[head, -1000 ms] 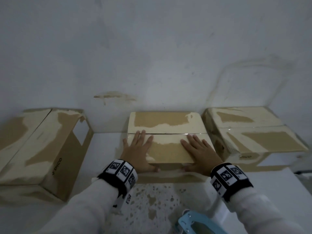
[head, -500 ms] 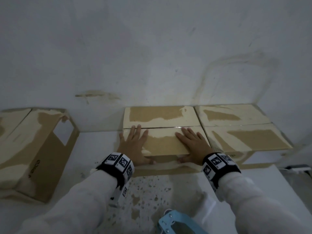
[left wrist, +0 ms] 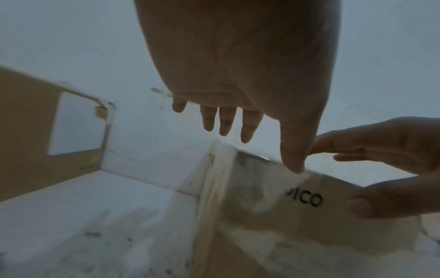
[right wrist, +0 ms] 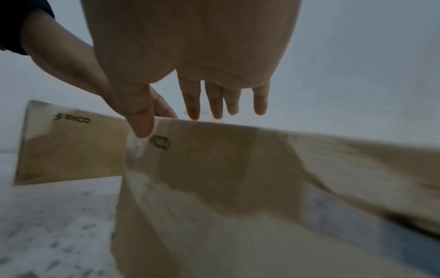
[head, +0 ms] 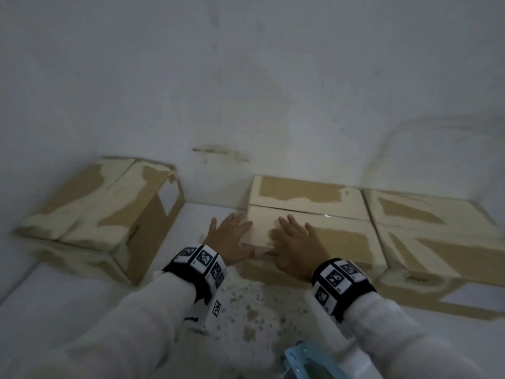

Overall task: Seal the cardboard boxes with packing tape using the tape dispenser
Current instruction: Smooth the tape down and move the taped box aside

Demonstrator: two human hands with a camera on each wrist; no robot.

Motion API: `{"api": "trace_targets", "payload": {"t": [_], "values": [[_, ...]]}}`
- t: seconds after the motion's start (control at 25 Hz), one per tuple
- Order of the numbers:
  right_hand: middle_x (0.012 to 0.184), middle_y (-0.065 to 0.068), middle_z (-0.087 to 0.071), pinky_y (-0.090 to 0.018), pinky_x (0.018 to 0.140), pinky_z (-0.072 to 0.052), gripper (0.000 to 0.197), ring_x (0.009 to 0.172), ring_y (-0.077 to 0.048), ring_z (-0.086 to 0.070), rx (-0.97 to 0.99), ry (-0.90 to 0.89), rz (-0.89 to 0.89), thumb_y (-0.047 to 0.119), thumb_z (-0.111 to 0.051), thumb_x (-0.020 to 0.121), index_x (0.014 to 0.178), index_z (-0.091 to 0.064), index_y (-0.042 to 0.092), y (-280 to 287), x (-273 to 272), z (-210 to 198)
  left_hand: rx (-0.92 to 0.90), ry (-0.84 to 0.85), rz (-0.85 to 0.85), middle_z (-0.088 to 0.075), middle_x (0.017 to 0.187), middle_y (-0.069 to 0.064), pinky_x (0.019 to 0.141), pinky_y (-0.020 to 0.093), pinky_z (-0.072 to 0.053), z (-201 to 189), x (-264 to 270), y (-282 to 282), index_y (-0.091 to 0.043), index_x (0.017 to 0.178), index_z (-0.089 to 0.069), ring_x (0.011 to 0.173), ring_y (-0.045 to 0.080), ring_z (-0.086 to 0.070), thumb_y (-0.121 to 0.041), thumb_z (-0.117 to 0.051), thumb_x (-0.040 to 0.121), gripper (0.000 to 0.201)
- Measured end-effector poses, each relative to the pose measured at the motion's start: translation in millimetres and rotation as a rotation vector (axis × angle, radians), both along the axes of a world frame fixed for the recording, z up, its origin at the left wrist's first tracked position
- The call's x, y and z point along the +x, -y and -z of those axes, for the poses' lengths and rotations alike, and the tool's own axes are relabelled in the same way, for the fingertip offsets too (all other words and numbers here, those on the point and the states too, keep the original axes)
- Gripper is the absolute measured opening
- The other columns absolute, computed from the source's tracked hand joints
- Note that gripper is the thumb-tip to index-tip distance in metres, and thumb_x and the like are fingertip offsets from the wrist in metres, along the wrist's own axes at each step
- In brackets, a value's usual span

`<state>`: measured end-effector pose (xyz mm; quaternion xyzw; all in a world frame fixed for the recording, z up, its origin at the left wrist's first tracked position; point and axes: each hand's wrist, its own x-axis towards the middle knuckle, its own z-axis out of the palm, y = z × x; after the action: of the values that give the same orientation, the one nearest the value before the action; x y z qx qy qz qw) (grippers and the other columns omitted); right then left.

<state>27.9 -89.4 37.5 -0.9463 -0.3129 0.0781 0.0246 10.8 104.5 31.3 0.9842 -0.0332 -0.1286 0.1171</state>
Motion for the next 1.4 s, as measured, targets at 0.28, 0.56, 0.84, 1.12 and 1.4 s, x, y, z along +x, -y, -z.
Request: {"api": "trace_targets", "payload": {"t": [0.28, 0.56, 0.84, 1.12, 1.4], "values": [[0.159, -0.003, -0.009, -0.046, 0.116, -0.009, 0.065, 0.147, -0.022, -0.004, 0.042, -0.037, -0.238, 0.042, -0.048, 0.091, 0.146, -0.023, 0.02, -172.3, -12.0, -1.7, -0.011, 0.087, -0.142, -0.002, 0.16, -0.003, 0.119, 0.047, -0.002, -19.9, -48.8, -161.6, -0.029, 0.15, -0.016, 0.147, 0.016, 0.002, -0.068, -0.06, 0.068, 0.101], [0.16, -0.004, 0.008, -0.051, 0.11, -0.024, 0.087, 0.144, -0.028, -0.014, 0.146, -0.286, -0.23, 0.05, -0.06, 0.082, 0.149, -0.008, 0.029, -318.2, -33.7, 12.0, 0.257, -0.049, -0.206, 0.018, 0.158, 0.008, 0.115, 0.055, 0.005, 11.2, -79.5, -294.5, -0.035, 0.148, 0.009, 0.145, 0.029, 0.017, -0.087, -0.039, 0.04, 0.13], [0.16, -0.007, 0.003, -0.045, 0.109, -0.033, 0.083, 0.143, -0.026, -0.023, 0.188, -0.19, -0.233, 0.049, -0.061, 0.082, 0.148, -0.017, 0.026, -312.7, -31.7, 34.7, 0.308, 0.019, -0.164, -0.061, 0.124, 0.017, 0.07, 0.048, -0.051, 24.5, -75.3, -304.9, -0.036, 0.133, -0.037, 0.1, 0.038, -0.063, -0.078, -0.066, 0.031, 0.114], [0.159, 0.002, -0.01, -0.031, 0.109, -0.033, 0.06, 0.142, -0.018, -0.029, 0.249, -0.233, -0.269, 0.02, -0.058, 0.09, 0.144, -0.033, 0.026, -227.0, -18.9, 29.4, 0.347, 0.107, 0.073, -0.01, 0.159, 0.012, 0.109, 0.06, -0.021, 34.8, -79.3, -235.8, -0.028, 0.15, -0.007, 0.145, 0.035, -0.015, -0.077, -0.042, 0.072, 0.098], [0.156, -0.004, -0.024, -0.027, 0.109, -0.031, 0.054, 0.138, -0.02, -0.037, 0.251, -0.195, -0.264, 0.014, -0.057, 0.09, 0.141, -0.04, 0.019, -143.6, -46.7, 24.2, 0.265, 0.1, -0.049, 0.012, 0.159, 0.007, 0.115, 0.055, -0.003, 38.6, -112.4, -137.1, -0.029, 0.15, 0.005, 0.146, 0.034, 0.008, -0.067, -0.041, 0.083, 0.09]]}}
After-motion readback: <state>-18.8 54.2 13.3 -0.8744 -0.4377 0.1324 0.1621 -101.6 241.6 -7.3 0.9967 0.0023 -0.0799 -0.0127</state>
